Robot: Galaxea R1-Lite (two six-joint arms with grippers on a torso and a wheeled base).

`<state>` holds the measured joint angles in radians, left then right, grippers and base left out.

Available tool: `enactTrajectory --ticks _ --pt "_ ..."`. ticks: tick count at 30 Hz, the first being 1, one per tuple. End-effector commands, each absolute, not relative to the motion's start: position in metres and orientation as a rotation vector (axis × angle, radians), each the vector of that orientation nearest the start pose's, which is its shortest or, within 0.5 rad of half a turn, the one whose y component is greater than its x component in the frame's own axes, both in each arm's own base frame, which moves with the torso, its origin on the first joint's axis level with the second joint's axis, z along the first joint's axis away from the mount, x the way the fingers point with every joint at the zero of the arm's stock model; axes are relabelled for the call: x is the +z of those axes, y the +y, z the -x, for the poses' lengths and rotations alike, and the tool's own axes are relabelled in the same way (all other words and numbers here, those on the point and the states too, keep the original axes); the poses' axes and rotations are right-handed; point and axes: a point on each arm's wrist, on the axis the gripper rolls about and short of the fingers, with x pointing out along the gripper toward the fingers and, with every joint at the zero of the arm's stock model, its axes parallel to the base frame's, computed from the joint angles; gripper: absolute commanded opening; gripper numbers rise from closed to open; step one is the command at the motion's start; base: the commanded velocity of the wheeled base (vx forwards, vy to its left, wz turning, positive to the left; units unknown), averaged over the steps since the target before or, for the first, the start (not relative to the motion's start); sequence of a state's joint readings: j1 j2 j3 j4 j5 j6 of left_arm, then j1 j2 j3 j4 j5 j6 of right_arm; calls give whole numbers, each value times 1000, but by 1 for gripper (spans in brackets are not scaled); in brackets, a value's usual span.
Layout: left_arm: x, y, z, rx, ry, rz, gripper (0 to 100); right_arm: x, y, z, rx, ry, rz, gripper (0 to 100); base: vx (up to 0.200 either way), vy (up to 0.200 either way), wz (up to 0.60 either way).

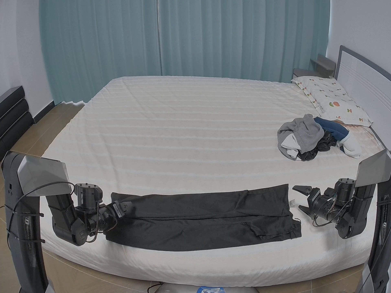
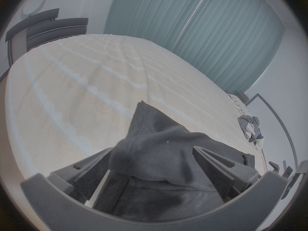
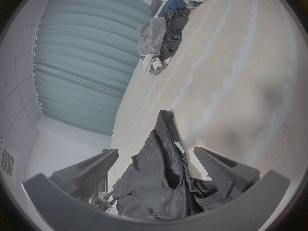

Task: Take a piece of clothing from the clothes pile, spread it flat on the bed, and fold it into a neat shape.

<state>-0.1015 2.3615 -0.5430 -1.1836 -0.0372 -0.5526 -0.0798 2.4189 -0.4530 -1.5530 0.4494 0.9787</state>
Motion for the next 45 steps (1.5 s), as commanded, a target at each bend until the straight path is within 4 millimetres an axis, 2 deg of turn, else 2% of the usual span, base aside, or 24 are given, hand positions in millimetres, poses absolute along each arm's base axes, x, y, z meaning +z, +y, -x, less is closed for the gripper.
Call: enactTrajectory --ticks 1,4,5,21,29,39,41,45 --pt "-44 -36 -323 43 675 508 100 -32 -16 -319 143 545 -1059 100 0 0 0" --pt "-45 -37 -323 43 677 507 100 -32 -16 -319 143 545 -1061 100 0 0 0" --pt "-46 -37 -321 41 683 505 0 -32 -16 -320 144 544 -1061 100 0 0 0" --pt "-39 -30 -324 60 647 525 0 -32 -16 -319 142 547 -1061 100 0 0 0" --pt "-22 -7 -330 101 571 557 0 -32 -16 -319 142 548 -1062 100 0 0 0" --pt "-7 12 -335 132 510 576 0 -32 -16 -319 141 546 -1062 100 0 0 0" --pt "-3 15 -335 123 503 585 0 -32 -16 -319 141 546 -1062 100 0 0 0" --pt "-7 13 -334 92 529 593 0 -32 -16 -319 142 547 -1061 100 0 0 0"
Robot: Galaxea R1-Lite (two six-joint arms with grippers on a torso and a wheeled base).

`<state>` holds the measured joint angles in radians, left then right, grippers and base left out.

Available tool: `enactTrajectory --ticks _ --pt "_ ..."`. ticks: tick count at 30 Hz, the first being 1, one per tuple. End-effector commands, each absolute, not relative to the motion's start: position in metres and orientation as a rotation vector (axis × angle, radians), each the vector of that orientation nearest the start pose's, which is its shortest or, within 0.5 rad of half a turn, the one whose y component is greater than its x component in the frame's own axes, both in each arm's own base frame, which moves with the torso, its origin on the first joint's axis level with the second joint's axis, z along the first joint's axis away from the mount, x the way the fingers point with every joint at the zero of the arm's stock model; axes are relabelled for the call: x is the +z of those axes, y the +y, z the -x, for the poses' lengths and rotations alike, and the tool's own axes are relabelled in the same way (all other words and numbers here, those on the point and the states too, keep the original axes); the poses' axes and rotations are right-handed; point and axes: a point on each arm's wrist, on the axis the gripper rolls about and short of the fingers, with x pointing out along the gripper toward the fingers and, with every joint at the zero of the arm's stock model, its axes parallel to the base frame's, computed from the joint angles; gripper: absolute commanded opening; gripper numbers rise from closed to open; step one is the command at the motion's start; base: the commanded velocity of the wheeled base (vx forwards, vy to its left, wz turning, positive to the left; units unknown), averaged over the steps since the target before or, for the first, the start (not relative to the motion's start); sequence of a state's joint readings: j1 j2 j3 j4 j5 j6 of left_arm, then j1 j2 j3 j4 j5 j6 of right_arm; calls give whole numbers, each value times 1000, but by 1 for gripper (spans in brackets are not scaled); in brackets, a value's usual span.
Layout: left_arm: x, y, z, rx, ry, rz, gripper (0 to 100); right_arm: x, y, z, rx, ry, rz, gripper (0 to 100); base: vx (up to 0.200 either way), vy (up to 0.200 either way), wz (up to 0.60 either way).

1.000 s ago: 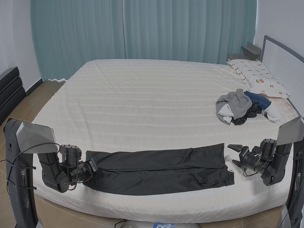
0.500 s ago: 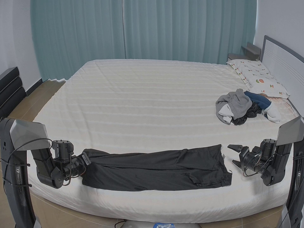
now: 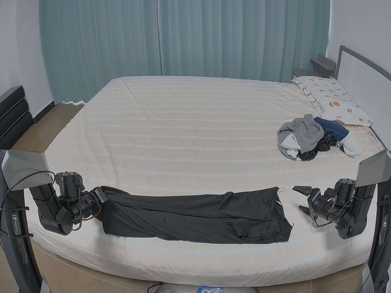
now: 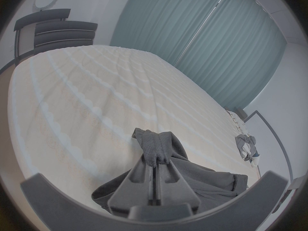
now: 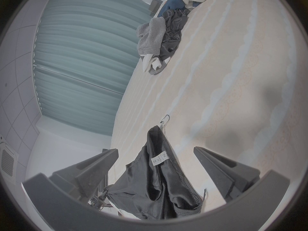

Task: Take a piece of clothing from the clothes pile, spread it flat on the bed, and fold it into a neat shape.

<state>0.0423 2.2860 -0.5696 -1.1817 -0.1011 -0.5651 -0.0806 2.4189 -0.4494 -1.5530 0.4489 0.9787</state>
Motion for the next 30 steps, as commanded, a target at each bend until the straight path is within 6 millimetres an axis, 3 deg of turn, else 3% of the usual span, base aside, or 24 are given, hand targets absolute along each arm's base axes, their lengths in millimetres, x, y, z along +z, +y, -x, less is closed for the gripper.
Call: enactTrajectory --ticks 1,6,12,23,30 --pt "-7 13 -334 91 531 593 0 -32 -16 -319 141 546 -1062 100 0 0 0" --pt "-14 12 -333 94 550 593 0 -32 -16 -319 143 547 -1060 100 0 0 0" --pt "-15 12 -333 94 553 591 0 -32 -16 -319 143 547 -1060 100 -200 0 0" --pt "-18 12 -335 97 555 612 0 -32 -16 -319 143 547 -1060 100 0 0 0" --pt "-1 -1 -339 72 507 694 0 -32 -16 -319 142 545 -1061 100 0 0 0"
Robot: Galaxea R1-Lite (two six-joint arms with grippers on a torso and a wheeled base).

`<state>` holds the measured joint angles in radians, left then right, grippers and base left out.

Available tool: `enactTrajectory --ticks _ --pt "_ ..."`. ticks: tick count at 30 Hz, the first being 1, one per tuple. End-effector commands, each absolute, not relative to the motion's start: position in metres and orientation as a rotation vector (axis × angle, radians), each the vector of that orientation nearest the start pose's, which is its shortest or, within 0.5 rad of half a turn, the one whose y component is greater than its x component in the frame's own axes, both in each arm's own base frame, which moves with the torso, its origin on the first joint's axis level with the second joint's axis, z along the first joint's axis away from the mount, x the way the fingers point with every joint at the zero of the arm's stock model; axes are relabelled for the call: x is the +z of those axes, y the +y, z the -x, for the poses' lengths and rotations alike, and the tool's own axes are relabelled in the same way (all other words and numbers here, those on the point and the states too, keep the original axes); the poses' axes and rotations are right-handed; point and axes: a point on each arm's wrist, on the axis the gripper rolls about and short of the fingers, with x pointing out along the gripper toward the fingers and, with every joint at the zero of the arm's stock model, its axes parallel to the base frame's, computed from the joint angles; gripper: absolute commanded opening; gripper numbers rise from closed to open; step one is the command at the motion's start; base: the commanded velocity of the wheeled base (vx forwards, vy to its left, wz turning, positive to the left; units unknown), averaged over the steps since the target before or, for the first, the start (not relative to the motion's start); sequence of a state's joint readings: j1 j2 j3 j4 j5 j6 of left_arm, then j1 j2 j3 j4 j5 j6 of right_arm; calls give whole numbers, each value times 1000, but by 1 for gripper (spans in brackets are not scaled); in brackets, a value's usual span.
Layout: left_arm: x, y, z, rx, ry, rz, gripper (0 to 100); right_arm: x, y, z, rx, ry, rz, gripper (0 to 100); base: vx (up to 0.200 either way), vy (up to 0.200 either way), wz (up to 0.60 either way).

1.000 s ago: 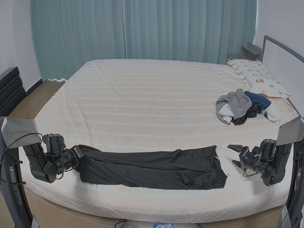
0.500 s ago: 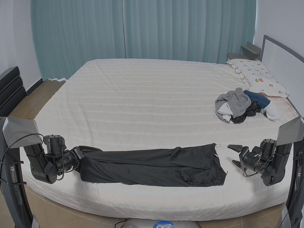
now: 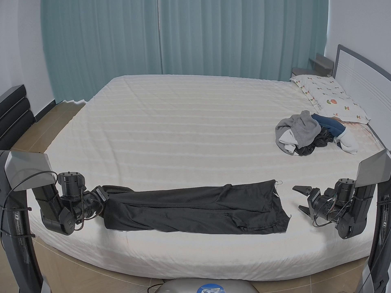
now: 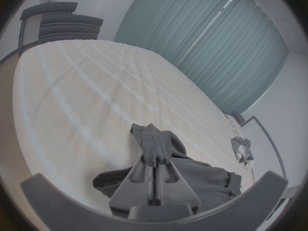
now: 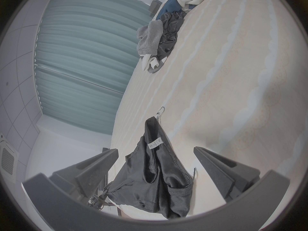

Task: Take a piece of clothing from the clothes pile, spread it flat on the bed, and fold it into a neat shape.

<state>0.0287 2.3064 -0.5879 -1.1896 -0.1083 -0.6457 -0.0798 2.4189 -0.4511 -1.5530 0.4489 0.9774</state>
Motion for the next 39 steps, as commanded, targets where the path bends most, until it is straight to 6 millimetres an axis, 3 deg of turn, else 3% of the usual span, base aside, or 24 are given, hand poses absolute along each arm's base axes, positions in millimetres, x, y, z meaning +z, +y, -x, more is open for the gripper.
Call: enactTrajectory --ticks 1,12,17,23,27,34,39 --pt "4 -4 -338 63 501 702 0 -32 -16 -319 142 545 -1061 100 0 -200 0" --pt "29 -47 -331 -56 482 680 0 -32 -16 -319 144 545 -1060 100 0 -200 0" --pt "49 -69 -327 -76 504 647 0 -32 -16 -319 144 544 -1060 100 0 -200 0" --pt "64 -109 -328 -75 524 591 0 -32 -16 -319 144 545 -1060 100 0 -200 0" --pt "72 -146 -332 -100 559 543 0 -32 -16 -319 146 546 -1057 100 0 -200 0" --pt "63 -190 -340 -99 618 476 0 -32 -16 -319 146 547 -1054 100 0 -200 0" --pt "53 -207 -340 -117 648 451 0 -32 -16 -319 146 546 -1052 100 0 -200 0"
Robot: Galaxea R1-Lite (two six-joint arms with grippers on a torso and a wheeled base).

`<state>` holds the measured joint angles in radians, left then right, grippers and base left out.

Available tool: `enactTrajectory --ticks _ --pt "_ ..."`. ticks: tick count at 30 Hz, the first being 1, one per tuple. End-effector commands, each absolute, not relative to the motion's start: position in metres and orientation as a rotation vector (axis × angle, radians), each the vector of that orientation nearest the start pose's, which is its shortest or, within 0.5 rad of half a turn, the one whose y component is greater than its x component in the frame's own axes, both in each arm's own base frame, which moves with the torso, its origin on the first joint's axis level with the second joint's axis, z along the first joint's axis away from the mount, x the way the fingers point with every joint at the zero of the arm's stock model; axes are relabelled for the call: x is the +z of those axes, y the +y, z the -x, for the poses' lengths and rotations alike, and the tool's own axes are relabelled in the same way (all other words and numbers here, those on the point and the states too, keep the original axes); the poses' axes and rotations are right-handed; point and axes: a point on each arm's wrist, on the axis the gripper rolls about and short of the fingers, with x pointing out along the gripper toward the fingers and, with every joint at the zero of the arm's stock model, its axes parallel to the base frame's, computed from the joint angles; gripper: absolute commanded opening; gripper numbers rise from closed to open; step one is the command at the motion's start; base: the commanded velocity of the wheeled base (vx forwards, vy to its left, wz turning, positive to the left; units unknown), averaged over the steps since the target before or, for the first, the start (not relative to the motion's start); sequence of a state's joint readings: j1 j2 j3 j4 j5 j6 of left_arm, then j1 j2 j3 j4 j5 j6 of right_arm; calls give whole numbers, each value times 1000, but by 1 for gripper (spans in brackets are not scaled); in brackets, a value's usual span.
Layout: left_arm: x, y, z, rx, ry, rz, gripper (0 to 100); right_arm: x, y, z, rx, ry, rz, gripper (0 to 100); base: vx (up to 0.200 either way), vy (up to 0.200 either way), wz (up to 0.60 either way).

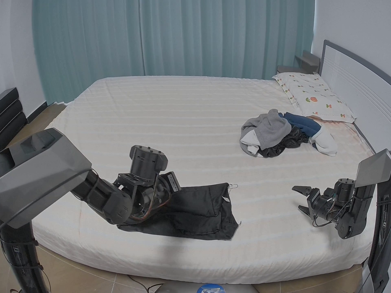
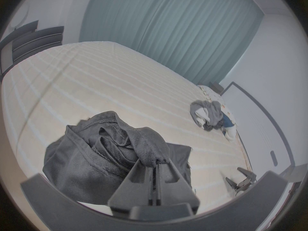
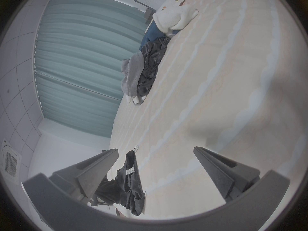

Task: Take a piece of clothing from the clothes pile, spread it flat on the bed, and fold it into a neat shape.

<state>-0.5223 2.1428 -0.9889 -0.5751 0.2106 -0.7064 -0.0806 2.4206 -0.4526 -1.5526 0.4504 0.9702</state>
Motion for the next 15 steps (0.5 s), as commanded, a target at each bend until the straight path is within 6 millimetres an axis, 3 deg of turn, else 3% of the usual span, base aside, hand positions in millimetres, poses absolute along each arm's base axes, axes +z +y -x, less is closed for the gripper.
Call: enactTrajectory --ticks 1,3,6,11,15 --pt "48 -215 -340 -130 657 443 0 -33 -16 -319 146 546 -1052 100 0 -200 0" --pt "44 -219 -339 -135 665 437 0 -33 -16 -319 145 548 -1053 100 0 -200 0" --pt "34 -230 -336 -150 685 435 0 -34 -16 -319 147 549 -1041 100 0 0 0" --pt "34 -247 -344 -152 670 534 0 -34 -16 -319 147 549 -1041 100 0 0 0" --pt "25 -251 -345 -148 684 531 0 -34 -16 -320 148 548 -1041 100 0 0 0"
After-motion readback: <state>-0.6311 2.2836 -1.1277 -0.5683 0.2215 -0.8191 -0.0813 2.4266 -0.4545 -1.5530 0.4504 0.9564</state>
